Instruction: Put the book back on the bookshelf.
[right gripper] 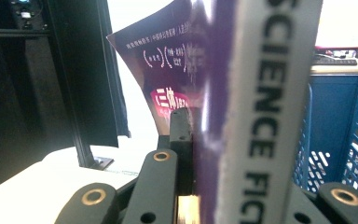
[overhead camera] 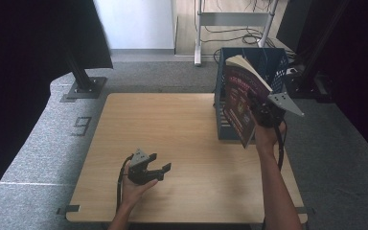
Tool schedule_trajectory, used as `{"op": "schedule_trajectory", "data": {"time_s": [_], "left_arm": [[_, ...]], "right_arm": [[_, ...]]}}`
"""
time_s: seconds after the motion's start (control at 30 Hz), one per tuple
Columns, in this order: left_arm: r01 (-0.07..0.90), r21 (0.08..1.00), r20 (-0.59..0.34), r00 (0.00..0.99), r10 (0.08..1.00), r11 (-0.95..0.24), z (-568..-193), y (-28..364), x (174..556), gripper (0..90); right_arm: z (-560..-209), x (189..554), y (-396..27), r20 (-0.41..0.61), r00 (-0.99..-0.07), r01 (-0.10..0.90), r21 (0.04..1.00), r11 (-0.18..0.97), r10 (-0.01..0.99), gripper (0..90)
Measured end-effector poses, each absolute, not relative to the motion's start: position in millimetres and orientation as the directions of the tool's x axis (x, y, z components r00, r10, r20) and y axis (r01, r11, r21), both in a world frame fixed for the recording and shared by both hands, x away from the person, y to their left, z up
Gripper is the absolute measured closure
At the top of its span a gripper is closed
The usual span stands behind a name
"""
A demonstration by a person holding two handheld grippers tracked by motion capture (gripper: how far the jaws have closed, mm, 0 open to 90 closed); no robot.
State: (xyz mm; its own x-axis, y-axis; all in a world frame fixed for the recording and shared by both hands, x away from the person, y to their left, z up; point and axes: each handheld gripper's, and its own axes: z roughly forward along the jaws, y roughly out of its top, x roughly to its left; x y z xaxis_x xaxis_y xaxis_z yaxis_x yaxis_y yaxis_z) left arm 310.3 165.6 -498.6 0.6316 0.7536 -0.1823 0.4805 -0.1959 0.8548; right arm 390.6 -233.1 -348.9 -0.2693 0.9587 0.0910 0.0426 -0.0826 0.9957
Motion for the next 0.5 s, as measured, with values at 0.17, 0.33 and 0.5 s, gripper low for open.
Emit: {"op": "schedule_trajectory", "data": {"time_s": [0.17,0.33,0.5], "left_arm": [[0.477,0.857,-0.184,0.633,0.752,-0.192,-497.9,164.9,309.8,23.9],[0.477,0.858,-0.185,0.633,0.752,-0.191,-497.7,165.7,310.0,23.8],[0.477,0.858,-0.185,0.633,0.752,-0.19,-497.7,166.8,310.3,23.8]], "right_arm": [[-351.0,397.2,-233.2,0.093,-0.256,0.05,0.995,-0.083,0.962,81.8],[-350.5,402.8,-231.4,0.082,-0.25,0.046,0.996,-0.073,0.965,81.9],[-350.3,407.5,-230.0,0.088,-0.247,0.047,0.996,-0.079,0.965,81.9]]}}
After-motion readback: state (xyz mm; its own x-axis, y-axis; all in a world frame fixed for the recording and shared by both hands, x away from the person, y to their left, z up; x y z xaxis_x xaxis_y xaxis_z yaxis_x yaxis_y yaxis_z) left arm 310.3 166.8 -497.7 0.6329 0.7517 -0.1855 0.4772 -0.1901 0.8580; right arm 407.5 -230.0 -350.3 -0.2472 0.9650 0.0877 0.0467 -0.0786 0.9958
